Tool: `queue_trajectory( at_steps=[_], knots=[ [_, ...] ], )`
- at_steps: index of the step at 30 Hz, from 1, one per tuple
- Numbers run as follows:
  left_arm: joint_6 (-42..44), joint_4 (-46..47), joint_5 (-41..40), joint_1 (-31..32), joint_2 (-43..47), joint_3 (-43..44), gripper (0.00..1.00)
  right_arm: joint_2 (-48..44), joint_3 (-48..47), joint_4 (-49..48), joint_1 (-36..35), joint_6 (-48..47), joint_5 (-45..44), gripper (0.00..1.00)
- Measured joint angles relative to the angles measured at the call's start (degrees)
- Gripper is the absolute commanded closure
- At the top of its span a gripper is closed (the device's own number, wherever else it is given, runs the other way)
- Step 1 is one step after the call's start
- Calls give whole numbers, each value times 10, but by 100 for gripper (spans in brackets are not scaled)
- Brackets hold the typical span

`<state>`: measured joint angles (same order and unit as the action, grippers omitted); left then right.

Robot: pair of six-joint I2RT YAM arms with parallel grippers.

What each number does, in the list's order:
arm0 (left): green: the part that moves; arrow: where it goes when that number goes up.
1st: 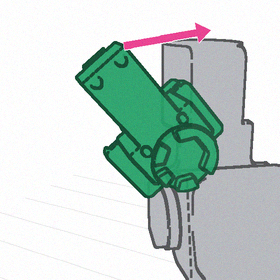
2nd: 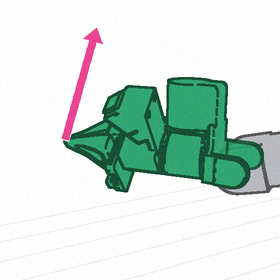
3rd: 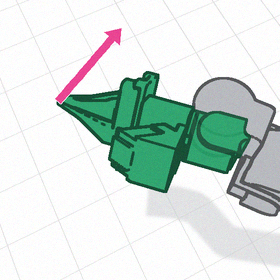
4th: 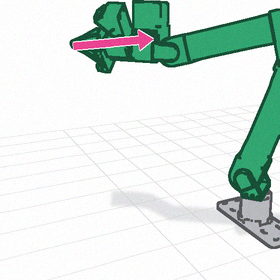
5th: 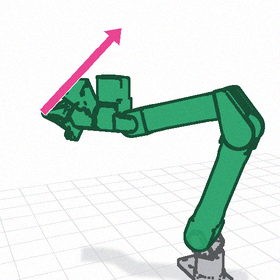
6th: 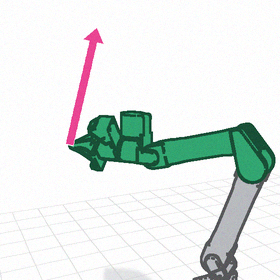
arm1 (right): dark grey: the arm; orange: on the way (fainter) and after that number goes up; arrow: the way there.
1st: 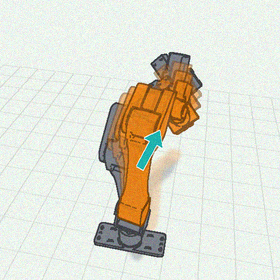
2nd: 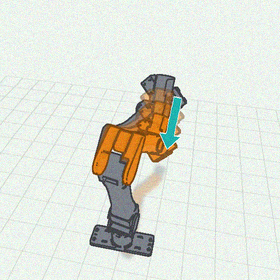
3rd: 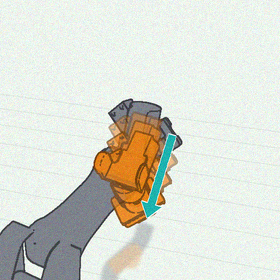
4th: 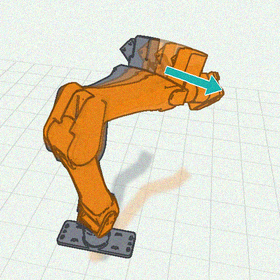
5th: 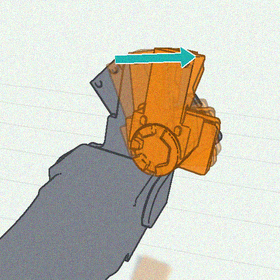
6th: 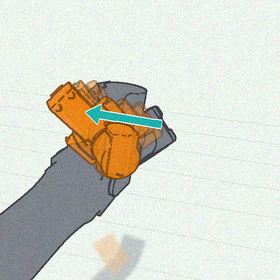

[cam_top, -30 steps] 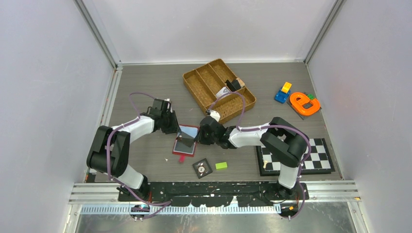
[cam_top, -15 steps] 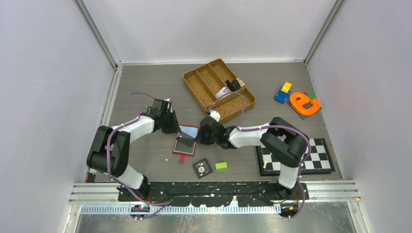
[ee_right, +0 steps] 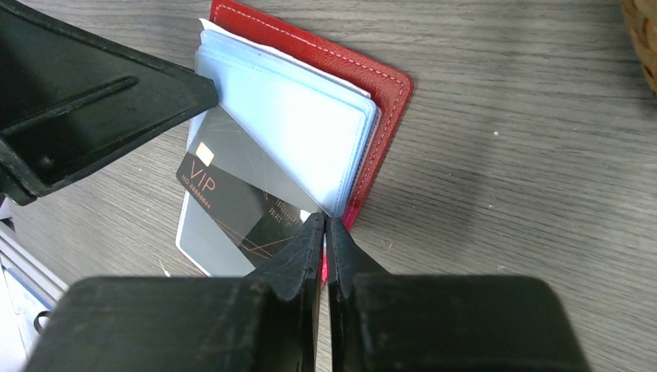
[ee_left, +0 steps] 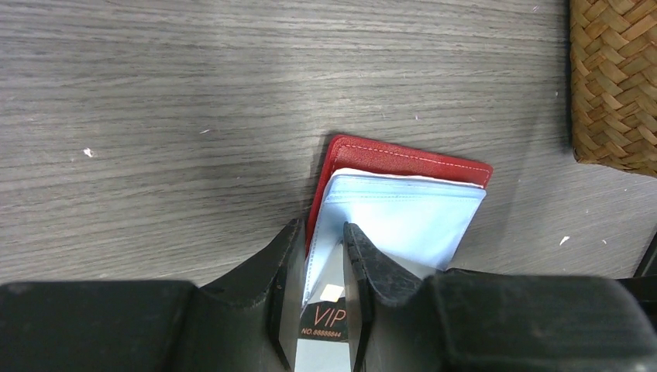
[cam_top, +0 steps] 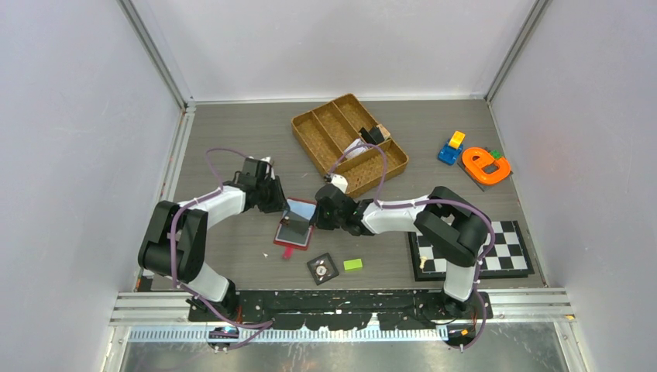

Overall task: Put the credit cards into the card holder
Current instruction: Move the card holder to the center of the board.

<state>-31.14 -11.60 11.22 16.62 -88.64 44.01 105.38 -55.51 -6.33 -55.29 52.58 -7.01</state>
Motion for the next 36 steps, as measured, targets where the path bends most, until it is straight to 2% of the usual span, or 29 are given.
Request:
queue_trajectory(
  at_steps=[12, 21, 29, 36],
  knots=[
    [-14, 63, 24, -8, 4, -32, 74, 14, -23, 21, -1, -9, -16, 90],
    [-14, 65, 29, -9, 16, -40, 63, 14, -23, 16, -3, -13, -33, 77],
    [-9, 27, 33, -2, 51, -46, 48, -6, -6, 11, -3, -14, -46, 67],
    [-1, 7, 31, -2, 72, -46, 50, -34, 3, 12, -7, -13, -48, 63]
  ],
)
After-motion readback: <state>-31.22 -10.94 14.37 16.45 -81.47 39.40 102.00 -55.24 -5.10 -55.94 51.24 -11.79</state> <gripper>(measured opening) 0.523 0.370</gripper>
